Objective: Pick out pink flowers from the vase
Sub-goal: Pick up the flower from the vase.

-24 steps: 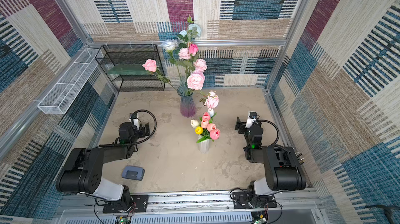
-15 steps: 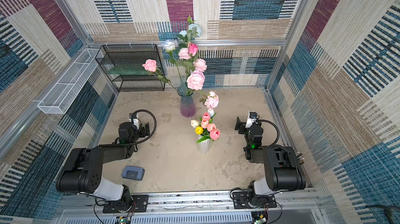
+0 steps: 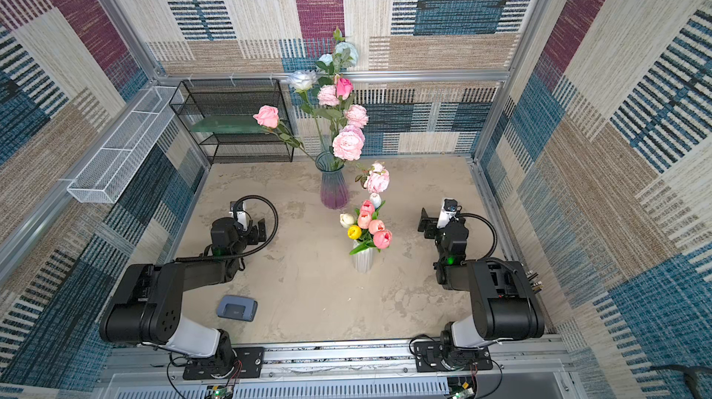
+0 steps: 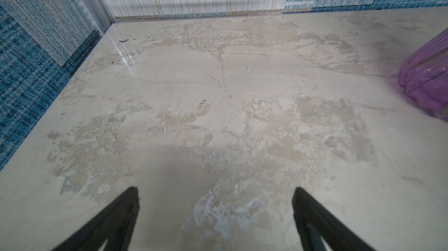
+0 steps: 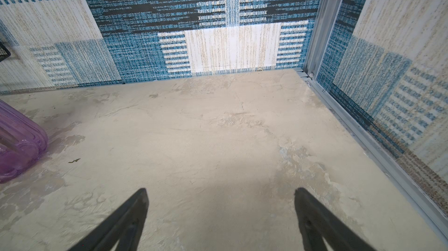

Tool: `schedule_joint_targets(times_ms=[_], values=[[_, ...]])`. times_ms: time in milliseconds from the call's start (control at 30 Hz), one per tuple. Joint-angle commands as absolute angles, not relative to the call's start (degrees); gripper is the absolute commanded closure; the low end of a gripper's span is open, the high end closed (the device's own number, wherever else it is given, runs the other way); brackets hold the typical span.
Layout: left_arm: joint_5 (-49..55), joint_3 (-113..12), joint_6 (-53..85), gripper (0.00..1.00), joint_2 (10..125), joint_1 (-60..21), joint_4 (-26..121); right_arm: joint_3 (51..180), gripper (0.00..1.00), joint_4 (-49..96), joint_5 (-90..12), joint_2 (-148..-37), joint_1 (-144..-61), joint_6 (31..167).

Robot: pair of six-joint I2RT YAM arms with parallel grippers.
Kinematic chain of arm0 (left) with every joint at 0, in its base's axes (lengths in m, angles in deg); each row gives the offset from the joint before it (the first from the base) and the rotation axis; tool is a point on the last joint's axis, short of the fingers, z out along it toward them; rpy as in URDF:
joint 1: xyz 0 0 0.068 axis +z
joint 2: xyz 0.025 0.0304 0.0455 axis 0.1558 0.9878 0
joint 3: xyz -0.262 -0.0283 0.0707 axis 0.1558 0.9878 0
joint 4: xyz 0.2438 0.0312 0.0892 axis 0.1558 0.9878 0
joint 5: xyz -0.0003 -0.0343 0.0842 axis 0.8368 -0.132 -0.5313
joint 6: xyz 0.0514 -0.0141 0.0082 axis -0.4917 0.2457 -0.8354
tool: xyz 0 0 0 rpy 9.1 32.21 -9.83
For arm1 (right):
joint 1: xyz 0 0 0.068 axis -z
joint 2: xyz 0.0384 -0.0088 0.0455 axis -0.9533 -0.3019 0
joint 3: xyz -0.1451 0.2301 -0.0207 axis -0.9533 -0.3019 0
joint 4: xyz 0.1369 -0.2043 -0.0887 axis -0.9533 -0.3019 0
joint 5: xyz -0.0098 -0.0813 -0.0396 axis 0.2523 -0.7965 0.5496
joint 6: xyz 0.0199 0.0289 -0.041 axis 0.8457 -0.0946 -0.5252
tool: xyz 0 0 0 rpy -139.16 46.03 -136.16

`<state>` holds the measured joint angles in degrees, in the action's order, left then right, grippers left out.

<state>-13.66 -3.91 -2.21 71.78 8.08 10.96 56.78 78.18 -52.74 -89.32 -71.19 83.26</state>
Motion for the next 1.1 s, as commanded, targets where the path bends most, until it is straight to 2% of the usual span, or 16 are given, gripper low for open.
schedule_joint_targets(times_ms=[0, 500, 600, 667, 833, 933, 1067], values=[[-12.7, -4.1, -2.4, 0.0, 71.7, 8.1, 10.8, 57.2, 0.05, 79.4, -52.9, -89.4, -71.2, 82.9], [-14.7, -3.6, -2.1, 0.0, 69.7, 7.9, 11.1, 57.0, 0.05, 79.6, -52.8, -88.6, -70.6, 83.2], [-18.1, -9.2, -3.5, 0.0, 63.5, 5.2, 27.0, 63.6, 0.05, 64.1, -58.0, -83.6, -70.3, 86.3], [-17.9, -11.6, -3.5, 0.0, 60.2, 3.7, 31.7, 67.7, 0.05, 56.1, -58.1, -80.8, -69.8, 88.9], [-19.6, -11.2, 1.8, 0.0, 46.9, 1.3, 38.5, 70.5, 0.05, 47.5, -60.6, -66.6, -72.4, 92.3], [-21.0, -13.1, 1.7, 0.0, 39.8, -3.8, 44.8, 74.1, 0.05, 40.0, -59.5, -58.0, -73.7, 93.7], [-19.2, -17.4, 11.7, 0.0, 31.2, -9.7, 55.8, 80.1, 0.05, 28.2, -58.9, -49.9, -78.3, 97.2]])
